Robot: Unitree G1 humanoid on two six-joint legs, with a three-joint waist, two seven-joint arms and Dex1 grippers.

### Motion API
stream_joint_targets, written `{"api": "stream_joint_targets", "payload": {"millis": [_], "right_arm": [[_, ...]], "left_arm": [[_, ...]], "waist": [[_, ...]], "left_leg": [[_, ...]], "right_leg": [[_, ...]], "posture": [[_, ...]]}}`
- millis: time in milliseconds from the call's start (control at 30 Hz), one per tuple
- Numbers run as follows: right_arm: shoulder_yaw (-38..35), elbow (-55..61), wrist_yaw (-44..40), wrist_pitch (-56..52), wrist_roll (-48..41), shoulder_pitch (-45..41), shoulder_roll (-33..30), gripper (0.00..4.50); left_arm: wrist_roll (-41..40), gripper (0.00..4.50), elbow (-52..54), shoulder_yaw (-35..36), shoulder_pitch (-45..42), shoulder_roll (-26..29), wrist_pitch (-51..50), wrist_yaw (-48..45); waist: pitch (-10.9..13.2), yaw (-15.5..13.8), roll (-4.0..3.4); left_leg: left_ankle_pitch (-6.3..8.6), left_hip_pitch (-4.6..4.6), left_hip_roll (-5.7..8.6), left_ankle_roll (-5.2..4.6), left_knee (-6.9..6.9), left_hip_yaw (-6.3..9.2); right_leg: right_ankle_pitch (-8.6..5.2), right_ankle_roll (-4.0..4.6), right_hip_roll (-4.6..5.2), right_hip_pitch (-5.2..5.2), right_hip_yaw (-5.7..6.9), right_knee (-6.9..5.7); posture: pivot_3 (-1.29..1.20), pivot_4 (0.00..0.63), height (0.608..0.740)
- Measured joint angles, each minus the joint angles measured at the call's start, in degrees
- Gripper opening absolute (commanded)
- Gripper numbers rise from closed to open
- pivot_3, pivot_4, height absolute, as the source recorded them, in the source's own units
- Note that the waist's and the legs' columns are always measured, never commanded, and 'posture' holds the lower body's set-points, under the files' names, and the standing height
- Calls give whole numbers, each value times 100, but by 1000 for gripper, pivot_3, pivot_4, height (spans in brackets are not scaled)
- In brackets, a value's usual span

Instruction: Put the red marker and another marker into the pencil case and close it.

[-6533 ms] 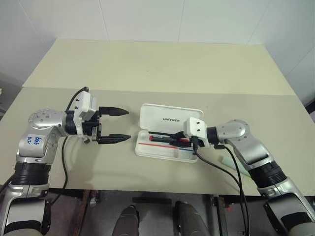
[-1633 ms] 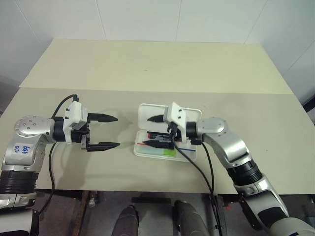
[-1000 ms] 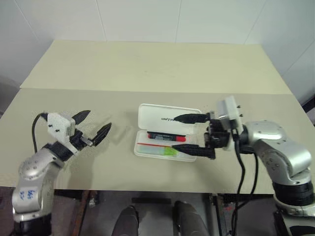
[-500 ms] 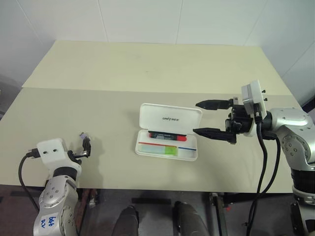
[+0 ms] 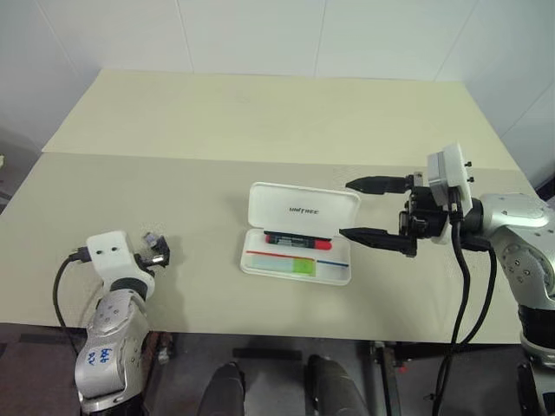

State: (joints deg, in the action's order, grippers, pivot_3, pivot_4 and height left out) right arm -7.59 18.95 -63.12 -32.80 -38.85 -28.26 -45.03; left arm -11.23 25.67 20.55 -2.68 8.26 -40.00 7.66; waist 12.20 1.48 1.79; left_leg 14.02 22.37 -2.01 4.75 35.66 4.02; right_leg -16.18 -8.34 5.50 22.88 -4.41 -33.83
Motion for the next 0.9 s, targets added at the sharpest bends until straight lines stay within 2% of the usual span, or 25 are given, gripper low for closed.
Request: {"api": "stream_joint_targets", "payload": {"millis": [133,233,500,600,767,900], "right_arm": [[-32,196,139,-92,-100,57,-7,4464],[-106,278,270,-107,-152,119,-7,4500],[-179,363,434,-108,-218,146,-7,4500],[-179,363,463,-107,-218,146,-7,4500],[-183,362,473,-98,-217,162,-8,4500],[-204,362,495,-90,-213,263,-9,4500]], "left_arm": [[28,4500,-183,-189,-161,16,-38,-33],[31,3930,-229,-198,-223,15,-61,-21],[62,1210,-351,-138,-335,81,-129,-5],[69,350,-351,-136,-345,81,-141,-2],[14,346,-421,-88,-434,-115,25,-35],[-60,346,-507,-186,-930,-113,820,-356]], "waist": [[0,17,0],[0,4,0],[0,-8,0],[0,-7,0],[0,-22,0],[4,-49,7]], "left_leg": [[0,-1,0,0,-1,-1],[0,-2,0,0,-5,0],[0,-2,2,0,-2,0],[0,-2,1,0,-3,0],[0,0,2,0,-1,0],[-1,2,2,1,-1,1]], "right_leg": [[0,0,0,0,-1,1],[0,-1,0,0,0,0],[1,-1,2,-3,0,2],[1,-1,2,-3,0,3],[1,-2,2,-3,0,4],[2,-2,1,-3,2,7]], "posture": [[0,150,740],[0,150,740],[0,150,740],[0,150,740],[0,150,740],[0,150,740]]}}
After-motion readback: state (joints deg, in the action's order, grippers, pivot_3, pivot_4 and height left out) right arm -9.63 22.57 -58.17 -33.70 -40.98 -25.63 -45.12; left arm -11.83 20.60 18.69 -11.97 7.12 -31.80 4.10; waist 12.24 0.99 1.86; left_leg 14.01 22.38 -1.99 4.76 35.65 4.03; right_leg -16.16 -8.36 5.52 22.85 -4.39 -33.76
